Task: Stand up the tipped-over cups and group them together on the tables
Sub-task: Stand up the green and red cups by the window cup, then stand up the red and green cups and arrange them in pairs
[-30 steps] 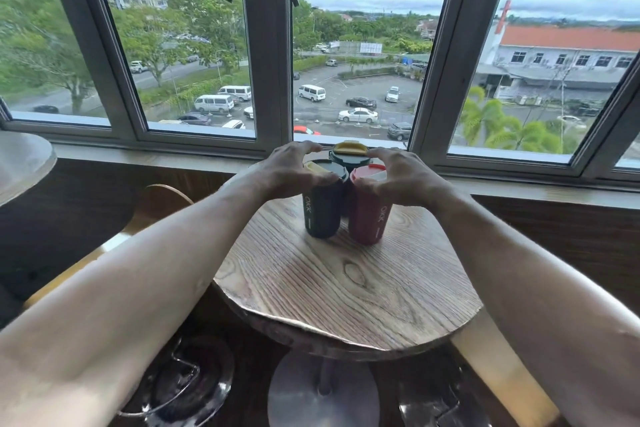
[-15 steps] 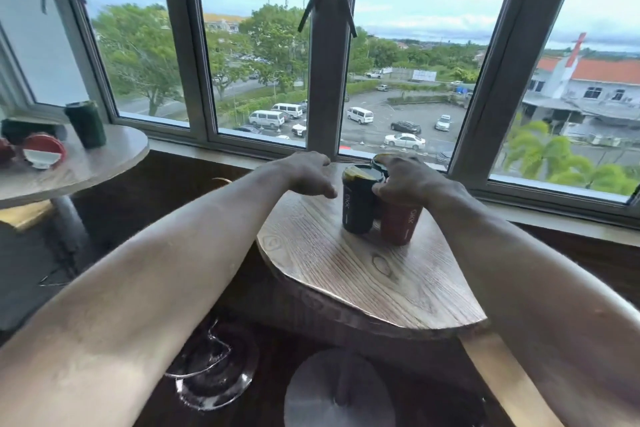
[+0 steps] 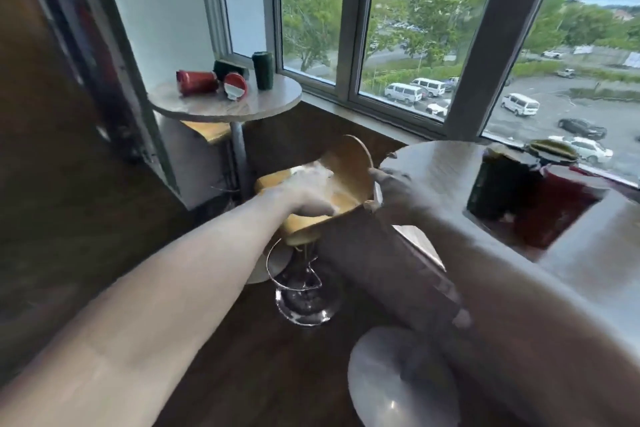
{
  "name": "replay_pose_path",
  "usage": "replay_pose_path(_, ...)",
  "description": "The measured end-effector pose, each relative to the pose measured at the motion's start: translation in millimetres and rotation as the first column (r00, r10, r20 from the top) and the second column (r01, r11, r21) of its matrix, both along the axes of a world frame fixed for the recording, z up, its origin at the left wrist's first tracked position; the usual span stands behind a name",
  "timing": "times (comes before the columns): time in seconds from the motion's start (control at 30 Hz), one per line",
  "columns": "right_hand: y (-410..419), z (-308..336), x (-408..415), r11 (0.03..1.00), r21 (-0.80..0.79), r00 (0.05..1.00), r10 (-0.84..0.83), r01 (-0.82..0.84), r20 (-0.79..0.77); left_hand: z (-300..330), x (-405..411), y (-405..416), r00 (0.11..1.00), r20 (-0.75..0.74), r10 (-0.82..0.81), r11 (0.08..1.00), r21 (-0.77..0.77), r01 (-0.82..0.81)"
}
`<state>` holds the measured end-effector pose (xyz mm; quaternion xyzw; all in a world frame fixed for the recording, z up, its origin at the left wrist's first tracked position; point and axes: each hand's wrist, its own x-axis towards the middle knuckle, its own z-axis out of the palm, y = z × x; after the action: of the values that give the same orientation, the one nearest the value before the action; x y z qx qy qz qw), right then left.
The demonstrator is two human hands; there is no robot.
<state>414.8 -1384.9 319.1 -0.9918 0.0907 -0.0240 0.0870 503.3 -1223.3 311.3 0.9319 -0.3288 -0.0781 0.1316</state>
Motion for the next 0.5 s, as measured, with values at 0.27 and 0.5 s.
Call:
replay_pose_path(0.27, 104.2, -109.2, 46.0, 0.968, 0.133, 0.961, 0.231, -0.212, -0.151, -101.8, 5.1, 148.5, 0.909, -0.215, 0.358, 0.929, -0.016, -0.370)
replay_pose_path(0.5, 191.1, -206.9, 73.7, 0.910, 0.238, 0.875, 0.397, -0.338, -0.276, -195.6, -13.7, 241.7, 0.771, -0.356, 0.528, 0.835, 0.054, -0.547)
